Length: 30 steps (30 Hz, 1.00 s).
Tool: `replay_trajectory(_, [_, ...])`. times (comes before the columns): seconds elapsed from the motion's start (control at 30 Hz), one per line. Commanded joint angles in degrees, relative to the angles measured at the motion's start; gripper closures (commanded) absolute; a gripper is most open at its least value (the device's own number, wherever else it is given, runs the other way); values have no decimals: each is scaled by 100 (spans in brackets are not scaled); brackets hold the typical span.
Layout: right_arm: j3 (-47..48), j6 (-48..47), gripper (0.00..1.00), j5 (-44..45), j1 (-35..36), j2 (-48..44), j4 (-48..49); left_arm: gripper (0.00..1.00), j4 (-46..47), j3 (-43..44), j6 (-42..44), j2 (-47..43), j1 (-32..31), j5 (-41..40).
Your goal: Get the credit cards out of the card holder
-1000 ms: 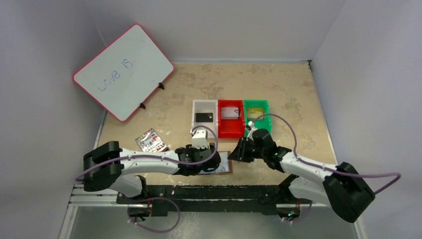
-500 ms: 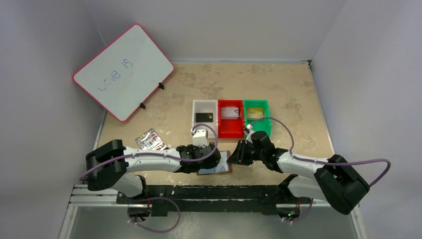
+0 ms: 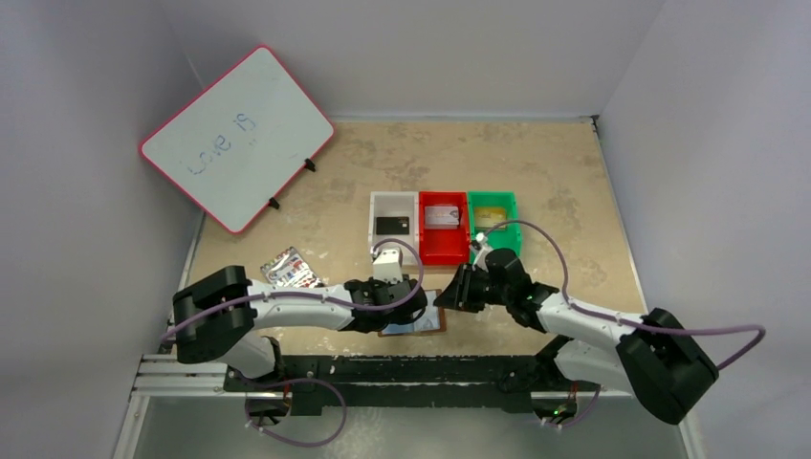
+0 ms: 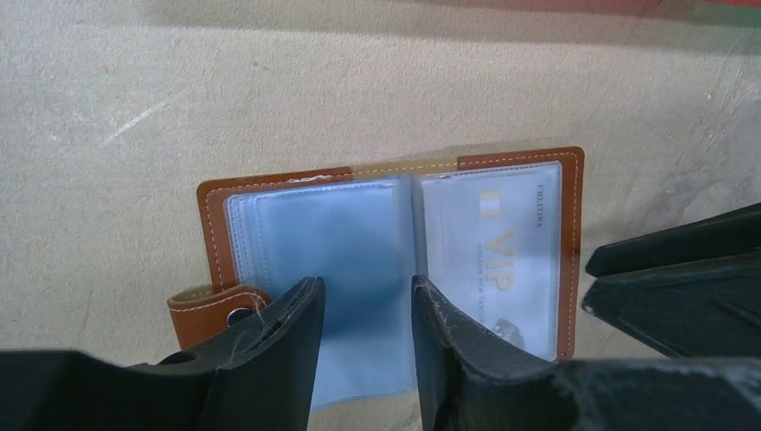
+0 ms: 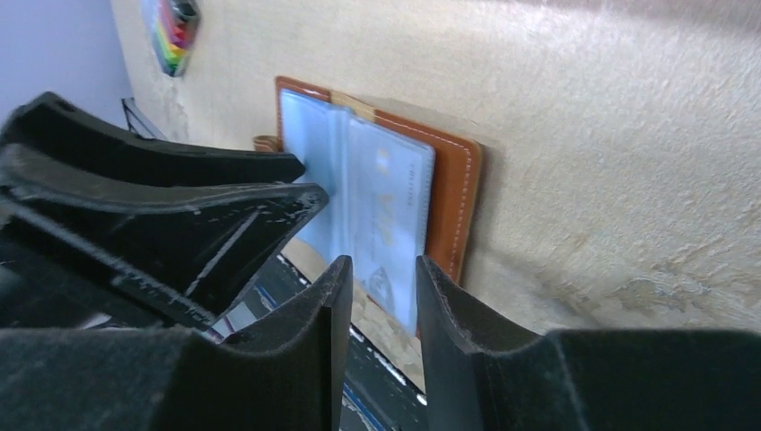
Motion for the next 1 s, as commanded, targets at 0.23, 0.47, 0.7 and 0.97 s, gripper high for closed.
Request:
replay_trajectory(0.23, [41, -59, 72, -279, -3, 1068, 722, 63, -14, 48, 58, 262, 12, 118])
replay_trajectory(0.47, [56, 11, 89, -321, 6, 828, 726, 66, 33, 39, 98, 304, 12, 146])
replay_trajectory(0.7, [399, -164, 100, -25, 6, 371, -169, 67, 42, 42, 106, 229, 12, 96])
replay_trajectory(0.97, [358, -151, 100, -188, 11, 451, 12, 68, 104, 42, 69, 195, 12, 66])
